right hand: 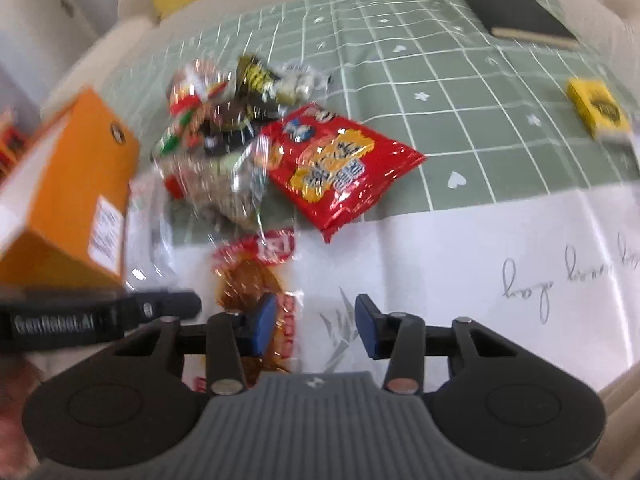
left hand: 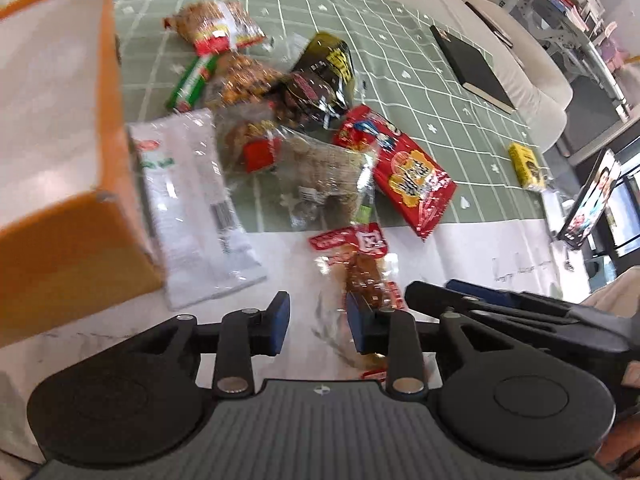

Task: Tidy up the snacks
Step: 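Grasp the braised-meat packet with the right gripper while the left gripper reaches the dumpling packet, then lift the meat packet with the right gripper while the left gripper grasps the dumpling packet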

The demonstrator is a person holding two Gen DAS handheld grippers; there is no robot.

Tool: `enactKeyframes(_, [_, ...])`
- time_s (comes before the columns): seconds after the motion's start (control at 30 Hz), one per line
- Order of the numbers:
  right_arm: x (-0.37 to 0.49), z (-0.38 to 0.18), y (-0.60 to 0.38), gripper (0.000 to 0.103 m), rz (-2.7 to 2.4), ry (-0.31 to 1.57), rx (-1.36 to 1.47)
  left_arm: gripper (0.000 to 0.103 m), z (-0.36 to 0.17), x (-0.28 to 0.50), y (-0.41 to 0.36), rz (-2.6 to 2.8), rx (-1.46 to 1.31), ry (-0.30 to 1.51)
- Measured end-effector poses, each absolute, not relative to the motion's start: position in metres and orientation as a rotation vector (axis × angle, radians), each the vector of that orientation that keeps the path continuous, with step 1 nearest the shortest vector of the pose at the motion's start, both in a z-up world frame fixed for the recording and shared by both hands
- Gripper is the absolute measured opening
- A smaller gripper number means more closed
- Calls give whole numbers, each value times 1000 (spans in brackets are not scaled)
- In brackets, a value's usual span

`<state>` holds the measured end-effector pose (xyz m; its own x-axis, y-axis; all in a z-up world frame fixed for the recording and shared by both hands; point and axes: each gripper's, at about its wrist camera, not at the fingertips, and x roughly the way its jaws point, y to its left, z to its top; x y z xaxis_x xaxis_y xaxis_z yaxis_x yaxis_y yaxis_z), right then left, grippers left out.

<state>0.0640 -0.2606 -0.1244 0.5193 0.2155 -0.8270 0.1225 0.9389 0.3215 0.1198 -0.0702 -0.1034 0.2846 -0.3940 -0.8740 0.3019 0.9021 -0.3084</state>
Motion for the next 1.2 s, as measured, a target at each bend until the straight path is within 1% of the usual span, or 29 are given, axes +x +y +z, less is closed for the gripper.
enactKeyframes(0.07, [62,-122,-252,66,101,1017,330,37,-96,115,-70,-451,-29,1150])
enactKeyframes(0.13, [60,-121,-236,68,135,1007,240,38,-90,111,-71,-425,49,1123])
enactKeyframes(0.17, [59,-122,-229,72,143,1005,202,40,-88,109,-70,-422,74,1121])
enactKeyframes(0.2, [59,-124,-224,79,151,1011,181,41,-87,107,-69,-424,85,1122])
enactKeyframes(0.37, [61,-136,-209,80,153,1052,112,43,-84,96,-58,-418,99,1120])
enactKeyframes(0.5, [55,-143,-185,82,132,1043,-55,44,-85,91,-50,-414,92,1118])
enactKeyframes(0.53, [53,-144,-181,81,131,1034,-84,44,-86,90,-49,-418,83,1118])
enactKeyframes(0.57, [52,-143,-180,76,138,1027,-81,44,-85,90,-47,-422,76,1117])
enactKeyframes(0.6, [51,-142,-180,65,140,1018,-85,44,-85,89,-45,-426,70,1113])
enactKeyframes(0.63, [52,-141,-181,64,137,1015,-86,44,-84,89,-45,-430,67,1109])
enactKeyframes(0.7, [52,-139,-185,53,127,1014,-81,44,-82,87,-44,-441,63,1097])
enactKeyframes(0.73, [52,-137,-186,51,124,1018,-77,44,-82,87,-44,-448,61,1091])
enactKeyframes(0.77, [53,-137,-188,46,122,1022,-68,44,-80,86,-44,-461,61,1083])
enactKeyframes(0.8, [54,-135,-192,44,124,1028,-46,44,-79,86,-45,-475,63,1073])
enactKeyframes(0.87, [55,-132,-198,35,134,1042,19,44,-74,84,-47,-503,78,1045])
enactKeyframes(0.9, [54,-128,-200,28,134,1039,33,44,-72,83,-49,-517,92,1029])
enactKeyframes(0.93, [52,-124,-202,14,136,1034,42,44,-69,83,-51,-528,109,1015])
enactKeyframes(1.07, [44,-105,-209,13,153,1006,102,44,-58,85,-61,-571,194,951])
enactKeyframes(1.1, [42,-101,-211,13,144,996,108,46,-55,88,-64,-586,222,933])
enactKeyframes(1.13, [42,-96,-214,13,135,982,114,53,-53,90,-67,-599,246,916])
enactKeyframes(1.17, [42,-92,-217,13,128,968,121,57,-52,92,-70,-612,272,900])
enactKeyframes(1.2, [43,-87,-221,13,125,951,128,65,-51,95,-76,-625,314,887])
